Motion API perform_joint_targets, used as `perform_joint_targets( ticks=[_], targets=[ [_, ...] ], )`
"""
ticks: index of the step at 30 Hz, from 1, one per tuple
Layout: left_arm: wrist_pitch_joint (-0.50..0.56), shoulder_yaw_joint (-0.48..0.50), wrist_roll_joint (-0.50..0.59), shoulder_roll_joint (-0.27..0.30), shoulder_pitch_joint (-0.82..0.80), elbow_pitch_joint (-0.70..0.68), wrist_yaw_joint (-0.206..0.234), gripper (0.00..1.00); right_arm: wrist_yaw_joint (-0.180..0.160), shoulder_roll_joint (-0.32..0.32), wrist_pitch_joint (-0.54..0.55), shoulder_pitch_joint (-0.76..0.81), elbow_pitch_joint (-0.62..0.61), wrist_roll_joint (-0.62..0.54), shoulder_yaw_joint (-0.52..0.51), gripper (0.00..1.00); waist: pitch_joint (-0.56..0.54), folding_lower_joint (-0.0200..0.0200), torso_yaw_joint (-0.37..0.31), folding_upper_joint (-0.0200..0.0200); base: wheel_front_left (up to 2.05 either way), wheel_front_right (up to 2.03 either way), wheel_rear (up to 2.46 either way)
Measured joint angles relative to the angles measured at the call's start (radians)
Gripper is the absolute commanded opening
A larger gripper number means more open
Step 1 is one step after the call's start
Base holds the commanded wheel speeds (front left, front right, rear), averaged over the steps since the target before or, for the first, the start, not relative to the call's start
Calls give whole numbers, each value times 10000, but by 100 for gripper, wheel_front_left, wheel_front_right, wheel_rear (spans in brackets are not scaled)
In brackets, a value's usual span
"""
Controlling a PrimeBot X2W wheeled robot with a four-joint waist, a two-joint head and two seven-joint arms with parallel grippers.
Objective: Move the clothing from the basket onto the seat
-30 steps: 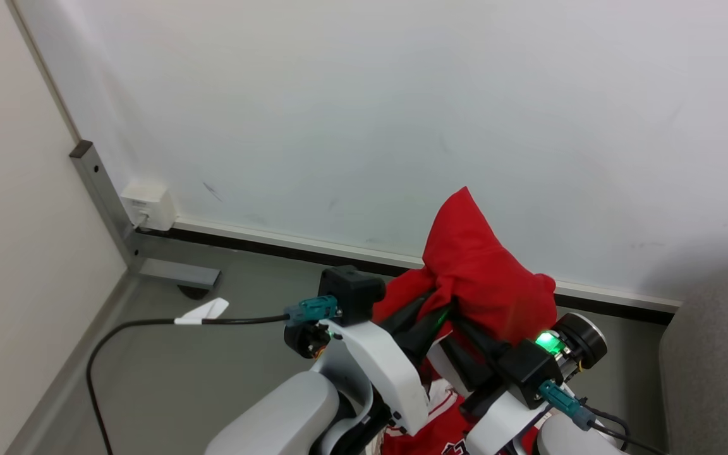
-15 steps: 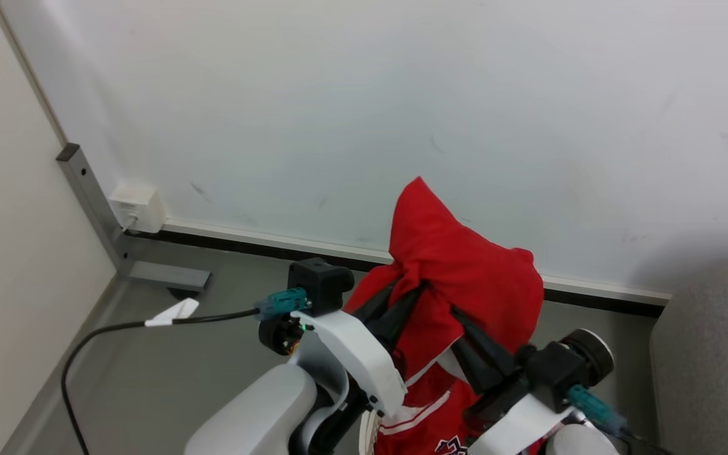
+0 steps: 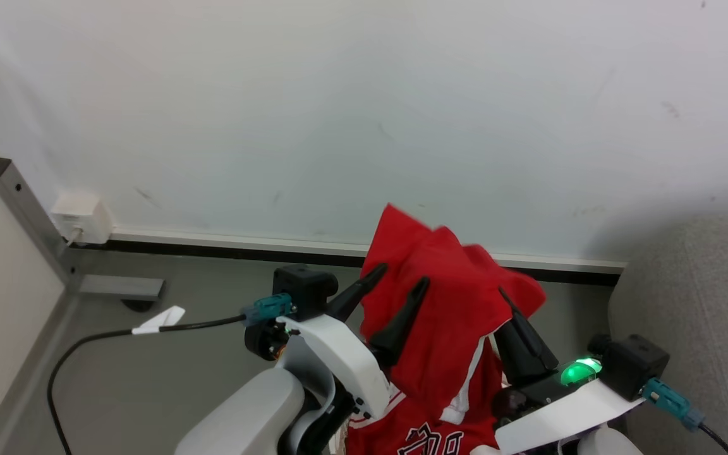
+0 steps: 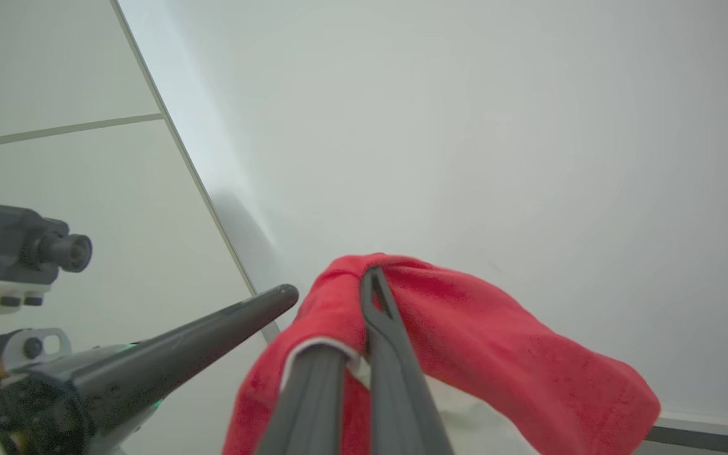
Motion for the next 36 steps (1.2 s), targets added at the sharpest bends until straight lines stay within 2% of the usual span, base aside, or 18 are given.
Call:
perform_joint_targets(
  ticks=[8,11,15,27,36],
  targets=[
    [-224,-153,56,151,81,-234,-219,100,0,-326,0,-70,-328,1149,-594,0,151,0,-954,0,0,0,0],
    [-470,-247,163,265,85,-539,-451,100,-2,-426,-2,-108,-554,1442,-920,0,221,0,-1393,0,0,0,0],
    [-656,-353,293,374,82,-920,-660,100,-2,-826,-4,-235,-940,1336,-1160,0,345,0,-2031,0,0,0,0],
    [-1154,-817,940,652,-8,-1691,-1012,100,-2,-1283,-2,-8,-1657,1438,-1887,0,842,-1,-4058,1,0,0,0],
    [-1239,-1277,1156,619,0,-1689,-1179,100,-2,-1342,-4,20,-2034,1699,-2228,0,1242,-1,-4965,0,0,0,0]
  ],
)
